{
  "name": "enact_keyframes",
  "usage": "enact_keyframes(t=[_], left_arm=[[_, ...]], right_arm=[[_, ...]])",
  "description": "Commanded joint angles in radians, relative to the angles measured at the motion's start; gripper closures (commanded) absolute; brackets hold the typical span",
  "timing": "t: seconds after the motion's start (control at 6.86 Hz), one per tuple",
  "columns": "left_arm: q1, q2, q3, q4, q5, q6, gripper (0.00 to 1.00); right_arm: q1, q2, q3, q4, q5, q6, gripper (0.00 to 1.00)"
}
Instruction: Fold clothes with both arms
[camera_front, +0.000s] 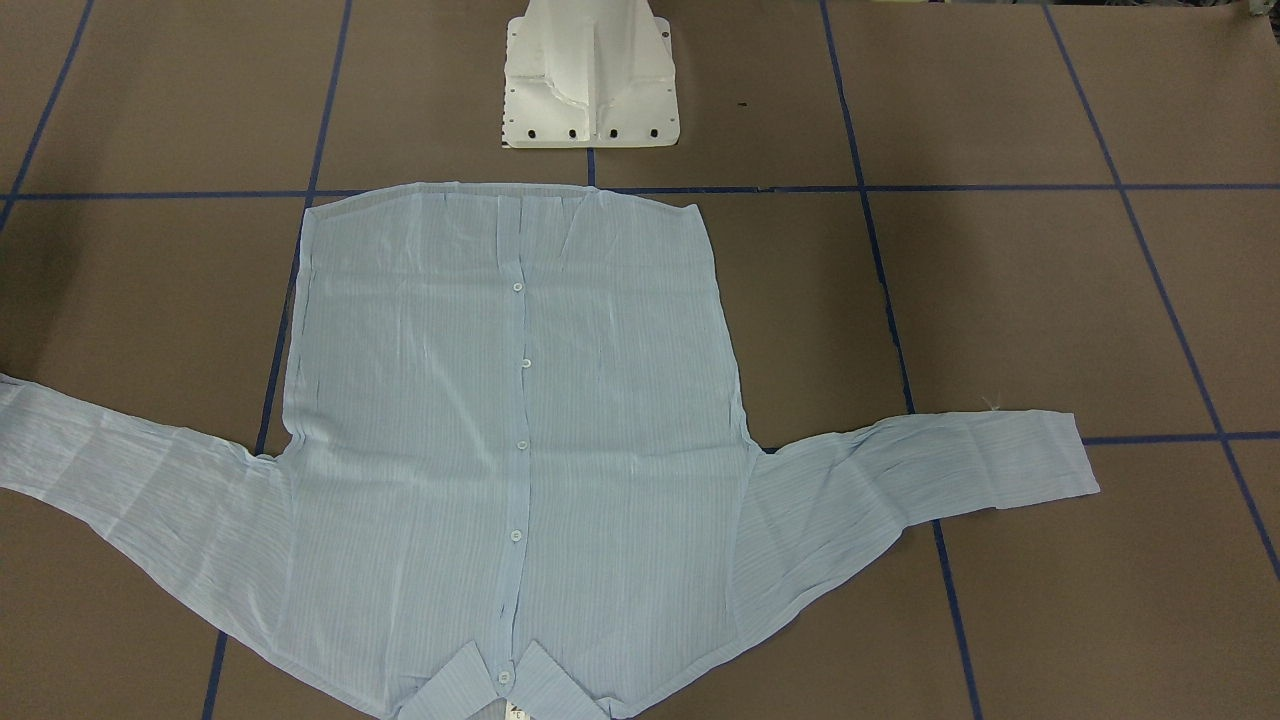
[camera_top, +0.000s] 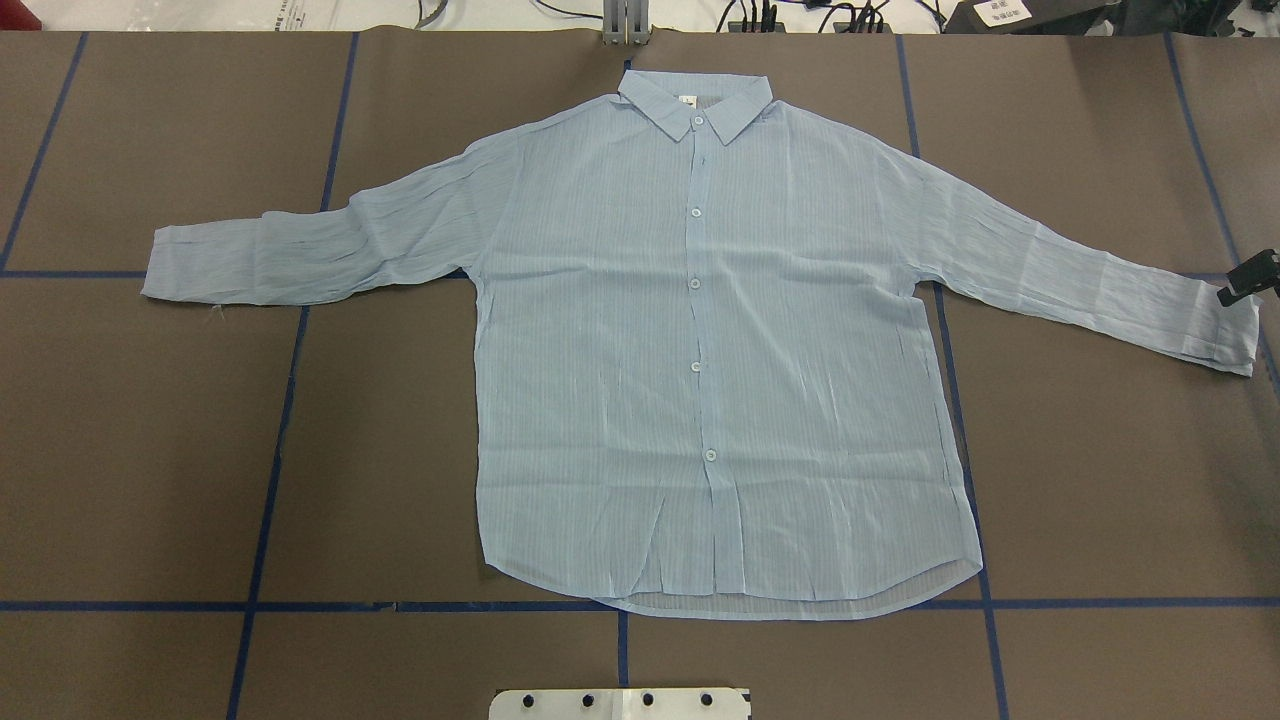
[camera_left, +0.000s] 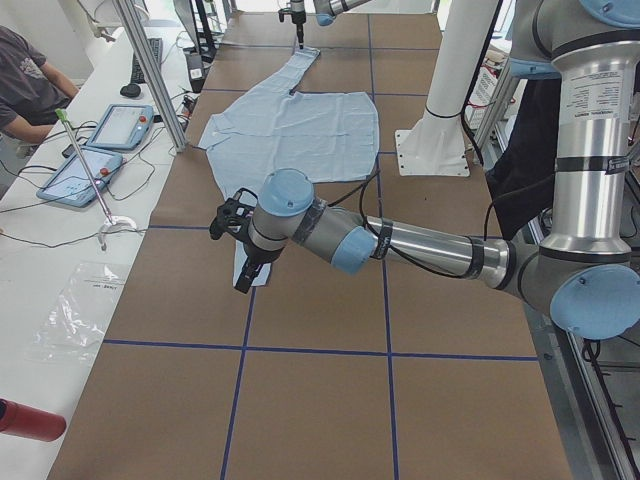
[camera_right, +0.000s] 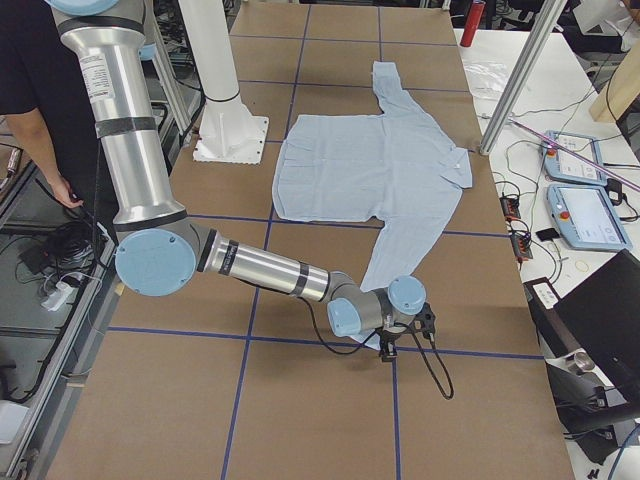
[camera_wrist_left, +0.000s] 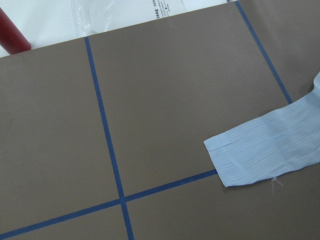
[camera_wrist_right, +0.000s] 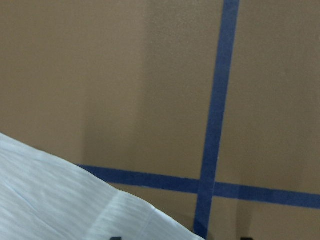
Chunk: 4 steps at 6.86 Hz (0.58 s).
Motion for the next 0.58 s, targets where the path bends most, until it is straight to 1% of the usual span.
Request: enact_keyframes(t=[0.0, 0.15, 0.29, 0.44], left_arm=[[0.000, 0.002, 0.001, -0.006, 0.002, 0.000, 0.00], [0.000, 0.002, 0.001, -0.006, 0.002, 0.000, 0.00], [0.000, 0.002, 0.001, -0.006, 0.000, 0.002, 0.00], [0.000, 0.002, 0.003, -0.006, 0.002, 0.003, 0.00]], right_arm=[[-0.008, 0.003, -0.008, 0.000, -0.019, 0.000, 0.44], [-0.008, 0.003, -0.008, 0.000, -0.019, 0.009, 0.97], [-0.012, 0.003, -0.006, -0.001, -0.021, 0.009, 1.00], [-0.015, 0.003, -0.006, -0.002, -0.021, 0.009, 1.00]])
